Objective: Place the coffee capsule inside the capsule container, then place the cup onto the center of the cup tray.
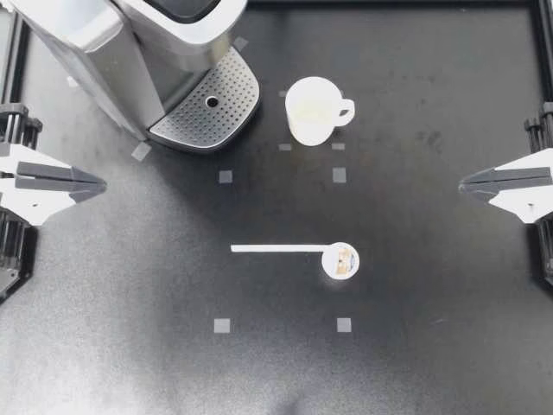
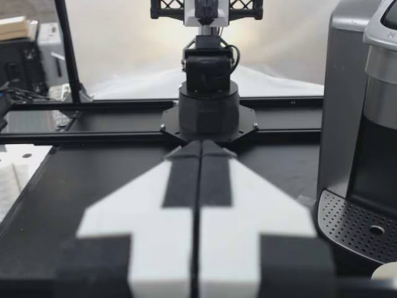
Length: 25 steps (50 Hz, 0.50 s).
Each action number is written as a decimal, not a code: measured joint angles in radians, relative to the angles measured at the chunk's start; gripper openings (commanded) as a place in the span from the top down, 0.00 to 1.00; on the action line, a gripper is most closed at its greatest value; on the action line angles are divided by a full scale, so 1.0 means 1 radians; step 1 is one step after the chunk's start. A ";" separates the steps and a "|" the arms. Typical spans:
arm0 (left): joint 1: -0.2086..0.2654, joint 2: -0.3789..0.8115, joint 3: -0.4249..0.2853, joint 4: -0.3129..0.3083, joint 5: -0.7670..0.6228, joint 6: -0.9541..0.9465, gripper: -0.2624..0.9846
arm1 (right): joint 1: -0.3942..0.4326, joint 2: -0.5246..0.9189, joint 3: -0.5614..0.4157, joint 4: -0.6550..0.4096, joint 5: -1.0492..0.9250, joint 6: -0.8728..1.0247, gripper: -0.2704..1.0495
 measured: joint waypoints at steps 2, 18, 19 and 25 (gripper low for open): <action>0.000 -0.002 0.002 -0.002 -0.002 0.002 0.67 | 0.002 0.003 0.002 0.000 0.002 0.002 0.74; -0.012 -0.026 0.002 0.000 -0.003 0.002 0.71 | 0.002 0.092 -0.011 0.015 0.147 0.008 0.77; -0.012 -0.026 0.002 0.000 -0.003 0.002 0.71 | 0.002 0.101 -0.015 0.015 0.163 0.008 0.77; -0.012 -0.026 0.000 0.000 -0.003 -0.002 0.71 | 0.002 0.161 -0.051 0.021 0.276 0.006 0.77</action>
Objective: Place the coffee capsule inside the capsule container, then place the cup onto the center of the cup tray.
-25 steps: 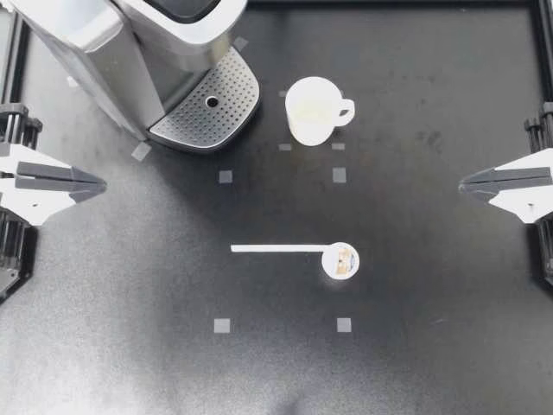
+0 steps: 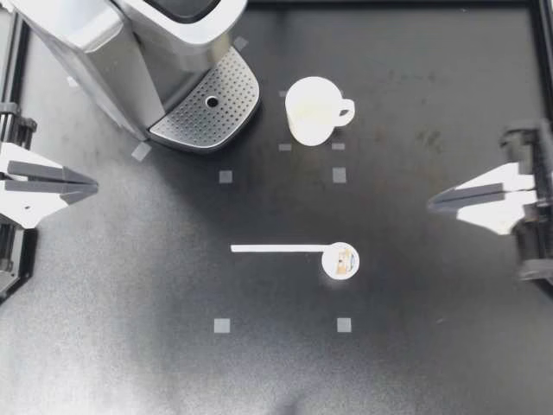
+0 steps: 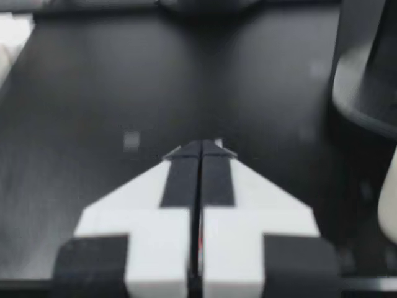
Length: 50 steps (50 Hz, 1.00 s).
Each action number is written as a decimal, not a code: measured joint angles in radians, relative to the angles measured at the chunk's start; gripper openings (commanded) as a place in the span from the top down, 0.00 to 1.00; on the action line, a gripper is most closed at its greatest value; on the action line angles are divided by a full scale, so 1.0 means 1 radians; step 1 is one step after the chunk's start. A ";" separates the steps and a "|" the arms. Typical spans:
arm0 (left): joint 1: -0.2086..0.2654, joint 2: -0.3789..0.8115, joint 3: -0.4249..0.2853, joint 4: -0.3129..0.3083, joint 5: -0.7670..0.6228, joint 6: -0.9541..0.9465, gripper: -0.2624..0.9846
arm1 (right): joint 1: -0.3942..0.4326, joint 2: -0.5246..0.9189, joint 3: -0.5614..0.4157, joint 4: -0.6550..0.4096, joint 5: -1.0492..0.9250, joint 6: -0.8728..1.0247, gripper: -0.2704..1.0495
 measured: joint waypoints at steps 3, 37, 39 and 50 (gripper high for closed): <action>0.000 0.000 0.000 0.000 0.000 0.000 0.71 | 0.000 0.032 -0.015 0.003 0.044 0.002 0.77; 0.000 0.000 0.002 0.000 -0.002 0.009 0.71 | 0.002 0.316 -0.097 0.009 0.268 -0.002 0.37; 0.000 0.000 0.002 0.000 0.000 0.011 0.71 | 0.002 0.327 -0.097 0.009 0.268 -0.002 0.31; -0.002 0.002 0.002 0.000 0.000 0.011 0.71 | 0.002 0.426 -0.100 0.011 0.268 -0.002 0.05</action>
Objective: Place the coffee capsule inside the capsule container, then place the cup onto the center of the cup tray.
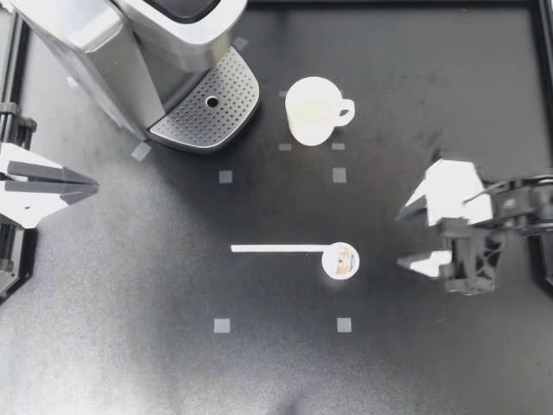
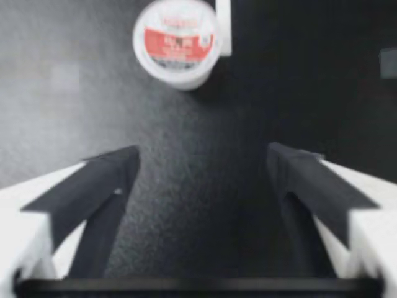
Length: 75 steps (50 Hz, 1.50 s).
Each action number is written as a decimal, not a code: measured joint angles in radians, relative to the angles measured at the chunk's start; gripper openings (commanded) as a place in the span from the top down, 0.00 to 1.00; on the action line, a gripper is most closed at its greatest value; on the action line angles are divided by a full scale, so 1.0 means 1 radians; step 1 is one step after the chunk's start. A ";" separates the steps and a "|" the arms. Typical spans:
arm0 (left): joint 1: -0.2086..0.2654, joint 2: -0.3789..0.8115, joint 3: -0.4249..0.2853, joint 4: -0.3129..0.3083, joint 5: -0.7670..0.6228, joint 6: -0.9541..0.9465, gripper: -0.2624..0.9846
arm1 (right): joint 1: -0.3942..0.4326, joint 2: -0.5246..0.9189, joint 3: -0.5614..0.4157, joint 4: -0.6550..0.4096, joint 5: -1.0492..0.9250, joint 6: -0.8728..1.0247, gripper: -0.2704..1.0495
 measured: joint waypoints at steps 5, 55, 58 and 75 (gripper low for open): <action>0.000 0.000 -0.002 0.000 -0.002 0.000 0.71 | 0.000 0.048 -0.014 0.000 0.000 0.000 0.05; 0.000 0.000 -0.021 0.000 0.000 0.041 0.71 | 0.043 0.319 -0.140 -0.012 -0.132 -0.018 0.05; 0.002 0.000 -0.023 0.000 0.000 0.043 0.71 | 0.044 0.325 -0.146 -0.012 -0.133 -0.018 0.05; 0.000 0.000 -0.026 0.000 0.000 0.046 0.71 | 0.044 0.365 -0.173 -0.014 -0.152 -0.020 0.05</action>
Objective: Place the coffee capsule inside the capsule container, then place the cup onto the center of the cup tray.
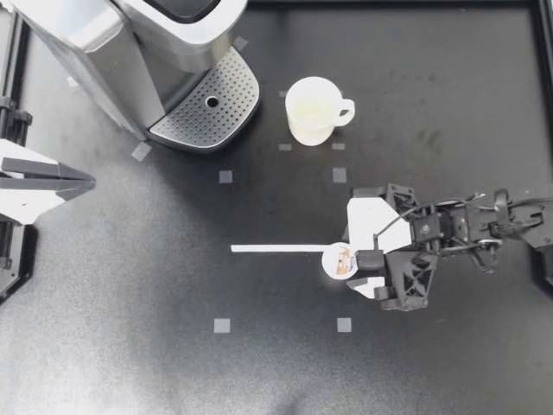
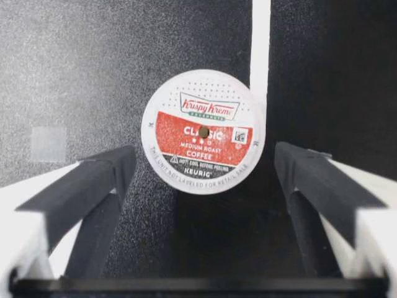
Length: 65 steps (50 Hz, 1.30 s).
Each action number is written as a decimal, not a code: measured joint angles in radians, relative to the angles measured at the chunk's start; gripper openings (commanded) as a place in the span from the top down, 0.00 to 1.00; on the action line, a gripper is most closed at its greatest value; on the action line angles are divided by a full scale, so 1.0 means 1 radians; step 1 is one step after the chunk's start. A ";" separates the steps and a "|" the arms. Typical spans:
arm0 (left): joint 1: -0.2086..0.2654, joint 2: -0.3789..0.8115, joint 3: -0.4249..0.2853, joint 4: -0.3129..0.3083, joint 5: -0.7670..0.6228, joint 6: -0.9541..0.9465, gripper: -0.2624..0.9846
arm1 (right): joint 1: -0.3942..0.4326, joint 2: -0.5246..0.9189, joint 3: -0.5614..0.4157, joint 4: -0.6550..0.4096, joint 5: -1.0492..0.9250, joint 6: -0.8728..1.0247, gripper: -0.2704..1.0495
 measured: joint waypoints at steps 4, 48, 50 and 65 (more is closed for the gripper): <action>0.000 0.000 0.002 0.000 0.000 0.000 0.71 | 0.000 0.008 -0.006 -0.003 -0.003 0.000 0.05; 0.002 0.018 0.000 0.000 0.003 0.000 0.71 | 0.000 0.043 -0.031 -0.011 -0.018 0.000 0.38; 0.002 0.028 0.000 0.000 0.005 0.000 0.71 | 0.000 0.043 -0.031 -0.011 -0.020 0.000 0.39; 0.055 0.167 -0.123 -0.021 0.198 -0.017 0.71 | 0.000 -0.014 -0.031 0.002 -0.020 0.028 0.40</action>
